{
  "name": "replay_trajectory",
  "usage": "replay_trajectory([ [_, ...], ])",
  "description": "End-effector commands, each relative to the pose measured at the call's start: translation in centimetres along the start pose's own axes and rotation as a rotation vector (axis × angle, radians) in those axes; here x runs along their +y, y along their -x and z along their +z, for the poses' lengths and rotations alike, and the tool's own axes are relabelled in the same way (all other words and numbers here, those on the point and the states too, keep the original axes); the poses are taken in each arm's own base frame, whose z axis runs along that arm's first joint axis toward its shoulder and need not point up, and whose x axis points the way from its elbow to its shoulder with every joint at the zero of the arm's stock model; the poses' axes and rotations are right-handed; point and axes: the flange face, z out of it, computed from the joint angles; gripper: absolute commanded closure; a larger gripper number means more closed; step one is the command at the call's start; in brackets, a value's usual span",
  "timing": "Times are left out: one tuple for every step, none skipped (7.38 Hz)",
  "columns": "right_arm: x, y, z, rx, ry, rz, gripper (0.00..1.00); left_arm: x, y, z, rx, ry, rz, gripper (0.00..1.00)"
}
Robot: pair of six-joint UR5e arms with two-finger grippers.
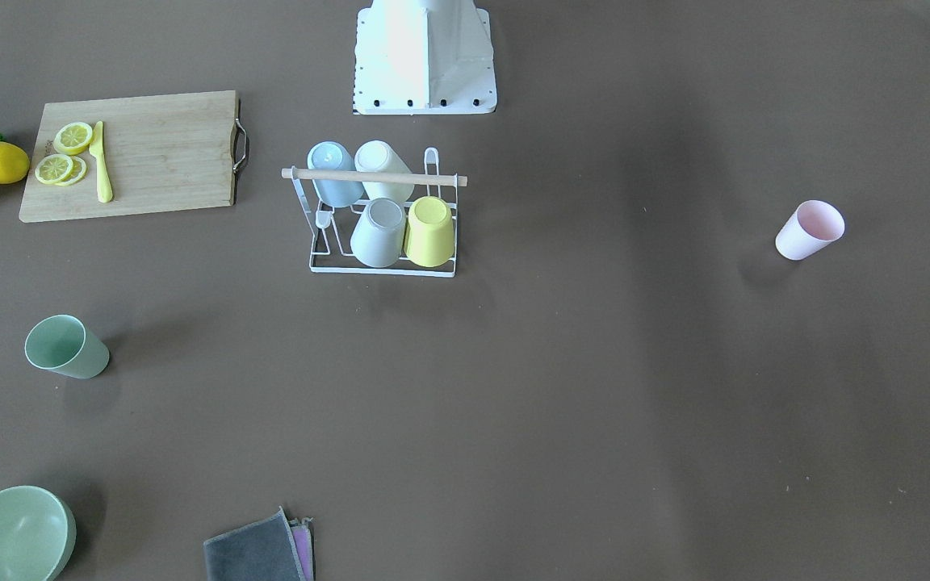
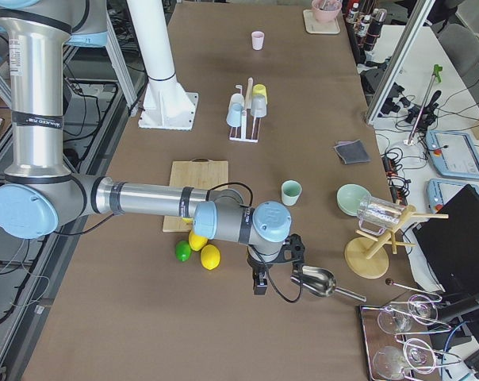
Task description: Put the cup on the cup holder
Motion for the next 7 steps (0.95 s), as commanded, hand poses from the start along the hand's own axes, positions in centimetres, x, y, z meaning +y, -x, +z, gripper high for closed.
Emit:
replay_trajectory([
  [0.1,0.0,0.0,0.000,0.001,0.005,0.00,0.2,0.8,0.6,0.001,0.011,-0.016,0.01],
  [0.0,0.1,-0.1,-0.003,-0.002,0.003,0.00,0.2,0.8,0.5,0.001,0.009,-0.014,0.01],
  [-0.1,0.1,-0.1,-0.002,-0.003,0.002,0.00,-0.2,0.5,0.2,0.001,0.003,-0.008,0.01],
  [0.0,0.1,-0.1,-0.003,-0.002,0.003,0.00,-0.3,0.3,0.1,0.001,-0.001,-0.005,0.01],
  [-0.1,0.1,-0.1,-0.002,-0.003,0.002,0.00,-0.5,0.0,-0.3,0.000,-0.008,0.003,0.01],
  [-0.1,0.1,-0.1,-0.002,-0.003,0.002,0.00,-0.7,-0.6,-0.8,-0.001,-0.021,0.016,0.01],
  [-0.1,0.2,-0.2,-0.002,-0.004,0.001,0.00,-0.7,-0.7,-1.0,-0.001,-0.023,0.018,0.01],
])
